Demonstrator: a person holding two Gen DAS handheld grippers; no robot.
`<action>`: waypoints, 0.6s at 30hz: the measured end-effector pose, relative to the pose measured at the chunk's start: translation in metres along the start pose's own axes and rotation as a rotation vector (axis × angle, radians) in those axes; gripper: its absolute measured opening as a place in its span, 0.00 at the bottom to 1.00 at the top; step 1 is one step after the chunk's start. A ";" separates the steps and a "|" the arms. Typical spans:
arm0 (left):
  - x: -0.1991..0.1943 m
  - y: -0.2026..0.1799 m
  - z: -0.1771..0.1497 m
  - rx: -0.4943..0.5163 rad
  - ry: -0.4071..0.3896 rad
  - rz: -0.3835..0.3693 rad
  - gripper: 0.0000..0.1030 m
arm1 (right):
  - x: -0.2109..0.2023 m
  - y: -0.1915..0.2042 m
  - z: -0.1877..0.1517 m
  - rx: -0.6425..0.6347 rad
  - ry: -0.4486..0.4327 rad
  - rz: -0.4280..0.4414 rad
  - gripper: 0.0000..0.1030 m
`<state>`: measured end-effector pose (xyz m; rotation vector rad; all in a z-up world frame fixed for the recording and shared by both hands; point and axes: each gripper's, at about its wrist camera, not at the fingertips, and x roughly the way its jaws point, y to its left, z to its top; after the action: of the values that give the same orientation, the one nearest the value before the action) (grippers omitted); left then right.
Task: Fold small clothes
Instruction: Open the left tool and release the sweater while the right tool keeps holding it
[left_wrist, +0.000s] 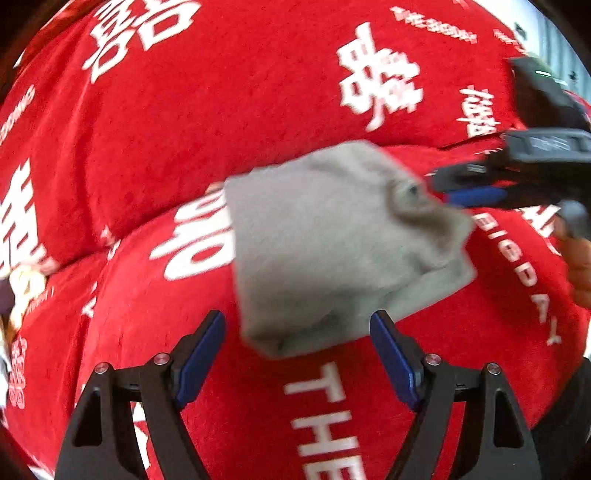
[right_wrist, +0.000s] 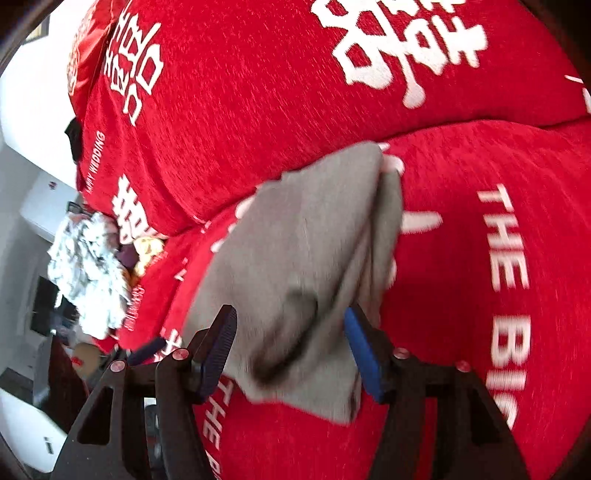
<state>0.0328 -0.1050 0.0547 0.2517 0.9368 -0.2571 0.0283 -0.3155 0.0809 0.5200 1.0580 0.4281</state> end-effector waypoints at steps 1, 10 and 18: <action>0.006 0.005 -0.003 -0.016 0.016 -0.001 0.79 | 0.001 0.003 -0.008 0.002 0.002 -0.013 0.63; 0.038 0.030 -0.002 -0.146 0.035 0.043 0.79 | 0.032 0.010 -0.025 0.030 0.035 -0.047 0.19; 0.047 0.082 -0.031 -0.410 0.113 -0.061 0.79 | 0.016 -0.008 -0.047 0.098 -0.050 -0.009 0.11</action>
<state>0.0623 -0.0232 0.0072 -0.1416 1.0872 -0.1032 -0.0067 -0.3036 0.0469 0.6098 1.0367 0.3556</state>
